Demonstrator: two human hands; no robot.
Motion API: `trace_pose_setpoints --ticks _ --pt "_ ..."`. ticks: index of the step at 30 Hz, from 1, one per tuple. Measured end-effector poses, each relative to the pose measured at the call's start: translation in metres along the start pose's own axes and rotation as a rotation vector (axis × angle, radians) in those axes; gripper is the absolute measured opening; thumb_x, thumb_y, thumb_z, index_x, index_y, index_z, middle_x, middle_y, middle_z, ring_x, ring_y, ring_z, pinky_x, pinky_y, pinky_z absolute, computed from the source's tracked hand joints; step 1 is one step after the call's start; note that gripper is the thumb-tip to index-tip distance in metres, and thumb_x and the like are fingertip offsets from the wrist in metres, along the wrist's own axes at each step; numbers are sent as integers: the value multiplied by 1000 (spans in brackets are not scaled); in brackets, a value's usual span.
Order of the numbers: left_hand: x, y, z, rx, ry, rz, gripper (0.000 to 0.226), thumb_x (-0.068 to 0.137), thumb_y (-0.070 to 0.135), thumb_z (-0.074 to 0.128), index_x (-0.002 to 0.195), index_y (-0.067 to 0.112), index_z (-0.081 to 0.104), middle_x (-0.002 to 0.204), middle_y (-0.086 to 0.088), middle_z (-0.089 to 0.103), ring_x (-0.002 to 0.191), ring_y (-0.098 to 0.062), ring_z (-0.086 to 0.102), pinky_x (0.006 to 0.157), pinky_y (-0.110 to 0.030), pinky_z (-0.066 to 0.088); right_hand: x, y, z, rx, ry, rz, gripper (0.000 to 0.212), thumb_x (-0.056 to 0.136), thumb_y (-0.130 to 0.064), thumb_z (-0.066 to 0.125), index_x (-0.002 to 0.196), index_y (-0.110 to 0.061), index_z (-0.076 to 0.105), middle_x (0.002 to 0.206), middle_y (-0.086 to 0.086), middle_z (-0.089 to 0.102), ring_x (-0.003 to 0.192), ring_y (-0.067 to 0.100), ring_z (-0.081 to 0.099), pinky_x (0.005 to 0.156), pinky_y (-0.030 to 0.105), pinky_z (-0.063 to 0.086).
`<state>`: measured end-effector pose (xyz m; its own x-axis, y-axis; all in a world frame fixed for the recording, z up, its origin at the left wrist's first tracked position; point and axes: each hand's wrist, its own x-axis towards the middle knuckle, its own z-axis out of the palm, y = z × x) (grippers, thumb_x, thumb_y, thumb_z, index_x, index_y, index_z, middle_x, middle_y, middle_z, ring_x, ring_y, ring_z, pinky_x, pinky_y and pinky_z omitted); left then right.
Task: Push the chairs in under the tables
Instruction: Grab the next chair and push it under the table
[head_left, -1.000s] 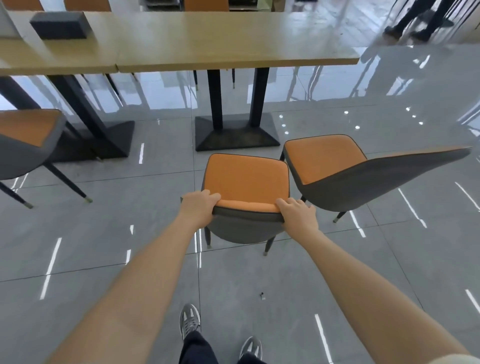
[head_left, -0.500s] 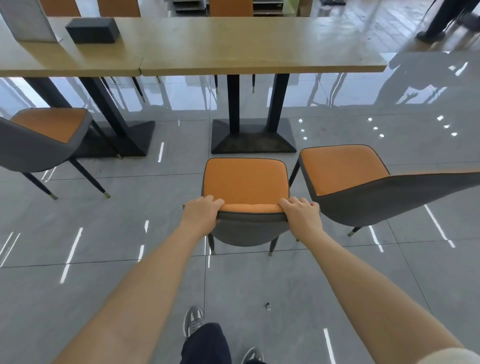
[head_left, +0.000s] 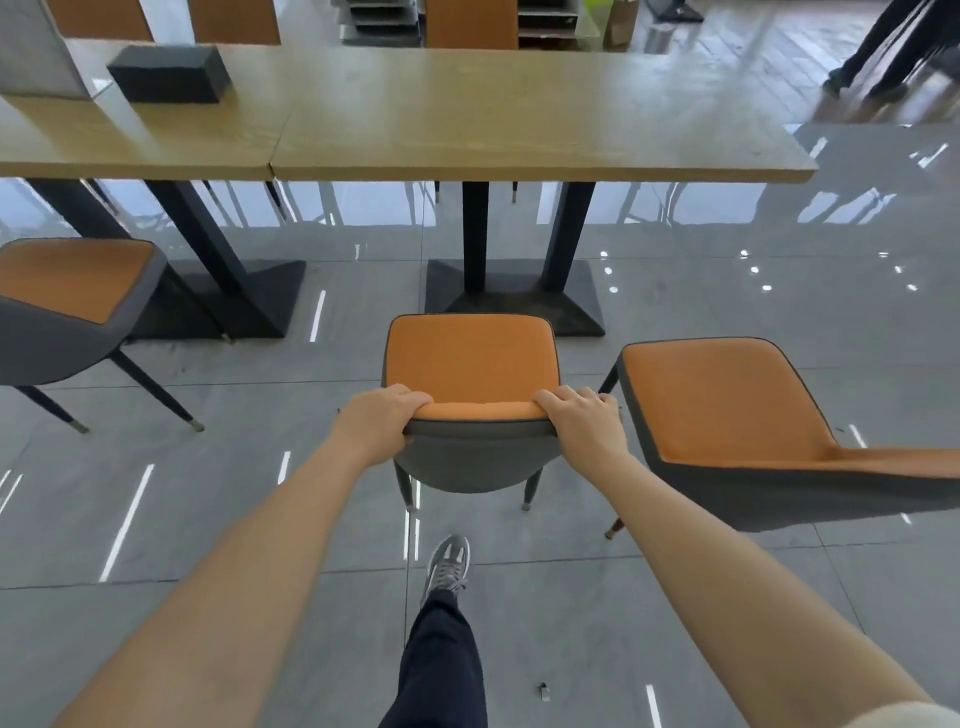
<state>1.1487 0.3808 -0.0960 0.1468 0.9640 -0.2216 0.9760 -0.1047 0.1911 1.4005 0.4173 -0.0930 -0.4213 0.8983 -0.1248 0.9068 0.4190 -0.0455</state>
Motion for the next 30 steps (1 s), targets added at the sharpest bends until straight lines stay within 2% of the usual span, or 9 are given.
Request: trace_pose_setpoints --ticks 5,15,20,30 --pt "68 -40 -27 30 -3 -6 35 88 16 53 121 27 52 105 -7 63 93 -26 61 78 -36 52 81 -2 -14 17 -35 3 25 91 -8 51 114 -18 49 109 6 60 103 30 55 91 45 40" --pt "173 -104 -69 49 -54 -10 33 87 13 49 117 25 53 101 -7 62 89 -28 61 73 -37 50 213 -3 -36 16 -93 31 29 90 -5 50 116 -20 49 112 5 59 106 28 53 93 42 37" --pt "209 -124 -79 53 -32 -9 33 88 12 48 118 25 53 100 -6 63 87 -27 62 69 -33 46 255 -4 -44 30 -100 43 31 91 -6 51 118 -21 48 114 4 59 107 27 52 96 43 36" --pt "244 -150 -91 77 -5 -5 33 90 14 50 121 26 53 106 -5 63 92 -27 62 77 -37 51 297 -9 -52 45 -101 48 29 92 -9 53 117 -22 48 116 5 59 108 28 51 97 44 36"
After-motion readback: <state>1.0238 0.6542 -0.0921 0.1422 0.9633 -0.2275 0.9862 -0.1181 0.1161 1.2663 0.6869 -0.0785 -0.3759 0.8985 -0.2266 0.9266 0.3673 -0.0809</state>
